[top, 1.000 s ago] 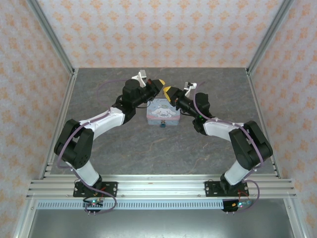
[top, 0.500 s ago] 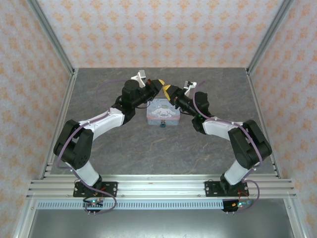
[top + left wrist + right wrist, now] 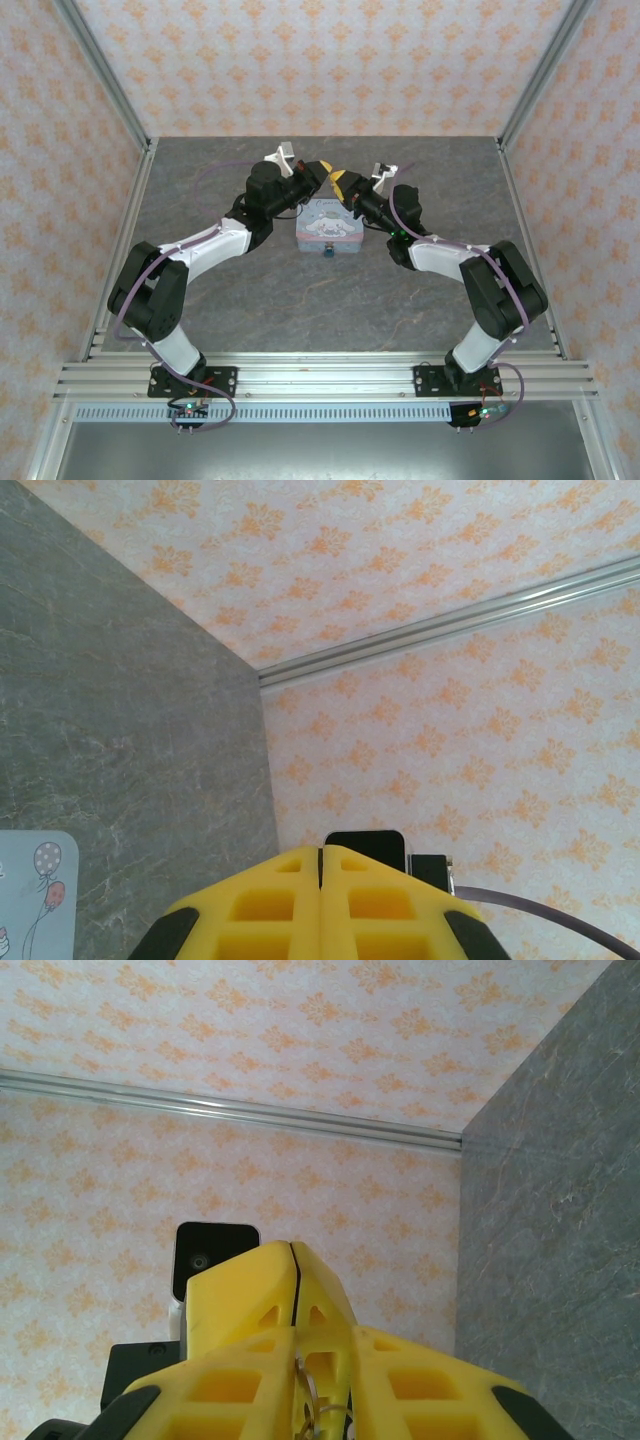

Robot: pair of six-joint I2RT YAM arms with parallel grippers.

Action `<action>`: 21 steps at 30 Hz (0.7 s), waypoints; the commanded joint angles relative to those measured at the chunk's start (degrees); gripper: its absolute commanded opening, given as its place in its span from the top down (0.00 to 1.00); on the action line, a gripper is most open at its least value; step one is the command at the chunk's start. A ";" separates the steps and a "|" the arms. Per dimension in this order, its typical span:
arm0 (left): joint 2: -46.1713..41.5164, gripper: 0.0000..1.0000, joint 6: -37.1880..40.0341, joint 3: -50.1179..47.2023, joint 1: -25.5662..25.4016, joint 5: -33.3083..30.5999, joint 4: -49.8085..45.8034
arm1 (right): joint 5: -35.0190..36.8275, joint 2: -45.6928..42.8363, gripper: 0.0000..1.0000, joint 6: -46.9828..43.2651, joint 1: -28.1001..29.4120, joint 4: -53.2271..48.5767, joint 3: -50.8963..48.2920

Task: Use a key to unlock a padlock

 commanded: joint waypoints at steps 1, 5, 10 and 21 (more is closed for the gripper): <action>-1.86 1.00 0.10 -0.26 -0.26 -0.61 2.59 | -0.49 0.52 0.82 0.25 -0.33 2.35 1.04; -1.83 1.00 0.15 -0.04 -0.26 -0.64 2.56 | -1.10 0.24 0.79 0.58 -0.13 3.06 0.87; -1.63 1.00 0.15 0.03 -0.22 -0.75 2.60 | -1.63 -0.12 0.78 0.10 0.54 2.84 0.72; -1.83 1.00 0.37 -0.21 -0.18 -0.92 2.33 | -1.19 -0.33 0.78 0.18 0.88 3.12 0.03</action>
